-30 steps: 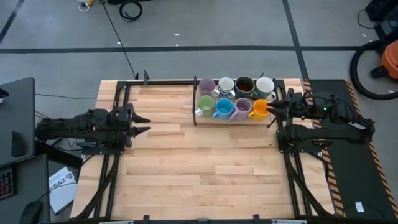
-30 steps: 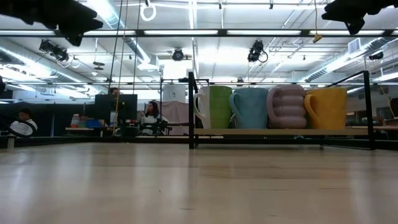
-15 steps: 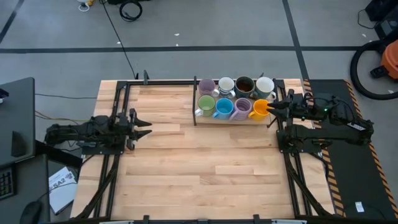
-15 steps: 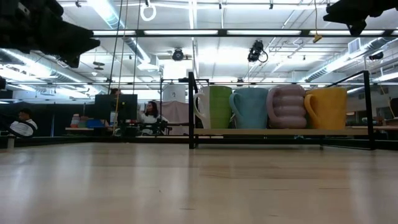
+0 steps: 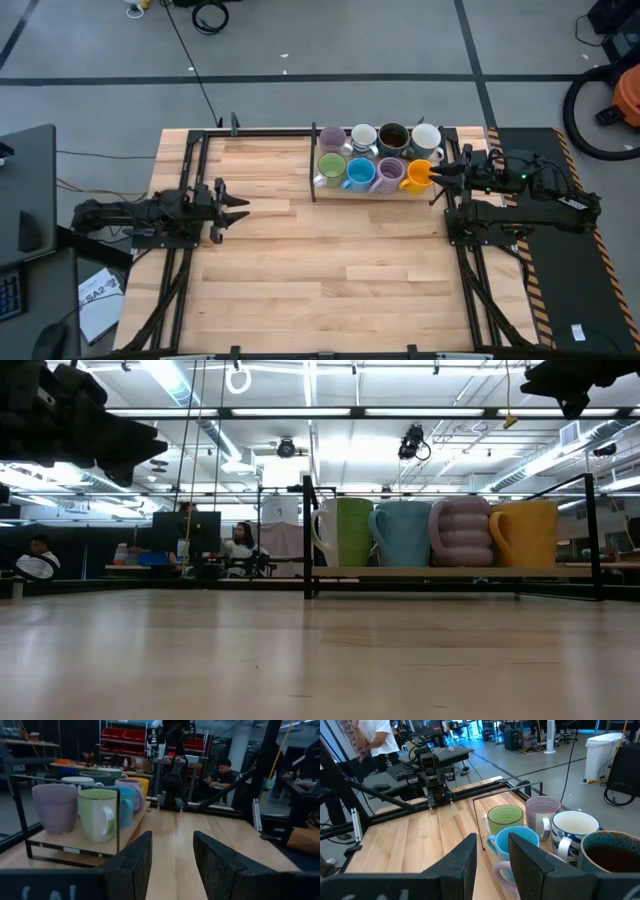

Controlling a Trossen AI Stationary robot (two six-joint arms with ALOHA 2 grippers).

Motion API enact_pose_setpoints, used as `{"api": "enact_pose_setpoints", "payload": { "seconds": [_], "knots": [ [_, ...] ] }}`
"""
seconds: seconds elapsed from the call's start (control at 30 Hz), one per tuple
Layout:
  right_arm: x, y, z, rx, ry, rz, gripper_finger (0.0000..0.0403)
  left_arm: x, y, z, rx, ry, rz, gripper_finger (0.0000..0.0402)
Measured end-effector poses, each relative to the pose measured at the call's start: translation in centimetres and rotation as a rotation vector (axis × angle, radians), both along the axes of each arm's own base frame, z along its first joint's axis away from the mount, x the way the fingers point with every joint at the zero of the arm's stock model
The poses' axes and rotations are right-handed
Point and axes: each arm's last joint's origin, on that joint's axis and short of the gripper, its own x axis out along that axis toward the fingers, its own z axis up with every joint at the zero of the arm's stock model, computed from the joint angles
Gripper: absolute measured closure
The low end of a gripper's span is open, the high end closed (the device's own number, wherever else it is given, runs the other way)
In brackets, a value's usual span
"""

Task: Place coffee mugs
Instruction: Return to Home Position

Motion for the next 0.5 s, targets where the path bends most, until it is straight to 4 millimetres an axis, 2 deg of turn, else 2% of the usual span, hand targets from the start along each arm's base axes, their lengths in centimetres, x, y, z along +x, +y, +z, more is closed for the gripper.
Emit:
{"api": "enact_pose_setpoints", "payload": {
  "seconds": [0.5],
  "knots": [
    [-0.21,0.15,-0.01,0.006,-0.009,0.039,0.0286,0.0,0.01,-0.05,0.034,0.008,0.004,0.0251]
  ]
}}
